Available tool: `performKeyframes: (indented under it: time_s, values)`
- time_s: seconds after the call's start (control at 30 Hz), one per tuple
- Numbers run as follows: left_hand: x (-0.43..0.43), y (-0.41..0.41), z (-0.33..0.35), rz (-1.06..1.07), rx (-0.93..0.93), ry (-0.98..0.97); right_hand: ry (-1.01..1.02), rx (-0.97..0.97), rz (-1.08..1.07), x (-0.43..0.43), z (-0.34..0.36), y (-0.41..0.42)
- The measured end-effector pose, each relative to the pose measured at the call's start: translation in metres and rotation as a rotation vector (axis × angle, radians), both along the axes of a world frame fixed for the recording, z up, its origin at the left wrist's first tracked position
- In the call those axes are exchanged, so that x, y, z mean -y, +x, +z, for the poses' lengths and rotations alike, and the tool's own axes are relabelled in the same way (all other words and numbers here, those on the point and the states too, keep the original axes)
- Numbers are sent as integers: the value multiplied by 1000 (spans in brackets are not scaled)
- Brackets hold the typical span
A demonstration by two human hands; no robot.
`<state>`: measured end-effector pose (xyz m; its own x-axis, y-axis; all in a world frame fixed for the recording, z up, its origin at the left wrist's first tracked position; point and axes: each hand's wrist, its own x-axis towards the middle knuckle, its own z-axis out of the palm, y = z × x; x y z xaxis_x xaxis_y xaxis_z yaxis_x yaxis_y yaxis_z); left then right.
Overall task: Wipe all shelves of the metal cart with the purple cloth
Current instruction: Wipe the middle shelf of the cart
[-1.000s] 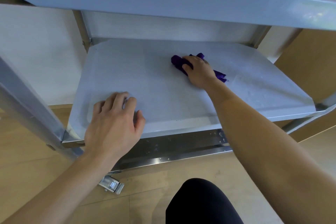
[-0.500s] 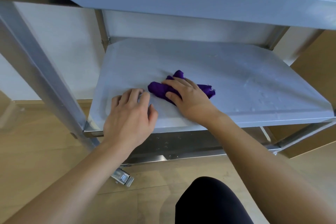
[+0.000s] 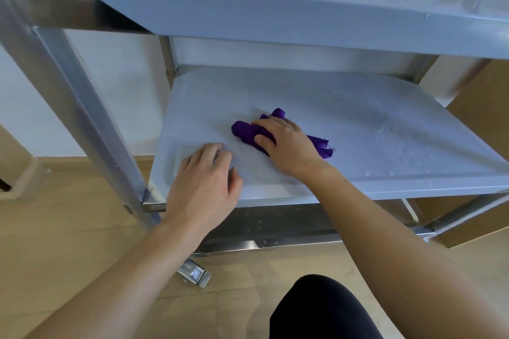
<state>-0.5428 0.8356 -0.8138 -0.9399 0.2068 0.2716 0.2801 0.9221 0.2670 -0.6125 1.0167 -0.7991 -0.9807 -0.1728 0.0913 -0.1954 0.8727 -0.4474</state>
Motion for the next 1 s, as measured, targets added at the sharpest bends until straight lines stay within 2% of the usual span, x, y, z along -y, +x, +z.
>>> performKeyframes:
  time_s: [0.2, 0.33, 0.57, 0.77, 1.0]
  values:
    - [24, 12, 5, 8, 6, 19, 44, 27, 2, 29, 4, -51]
    - [38, 21, 10, 105, -2, -10, 3, -13, 69, 56, 4, -58]
    - [37, 19, 12, 129, -29, -105, -29, -63, 291, 48, 3, -8]
    - [30, 18, 13, 138, -33, -128, -15, -37, 297, 11, 2, 44]
    - [31, 34, 17, 107, -3, -142, -35, -46, 294, 31, 5, 34]
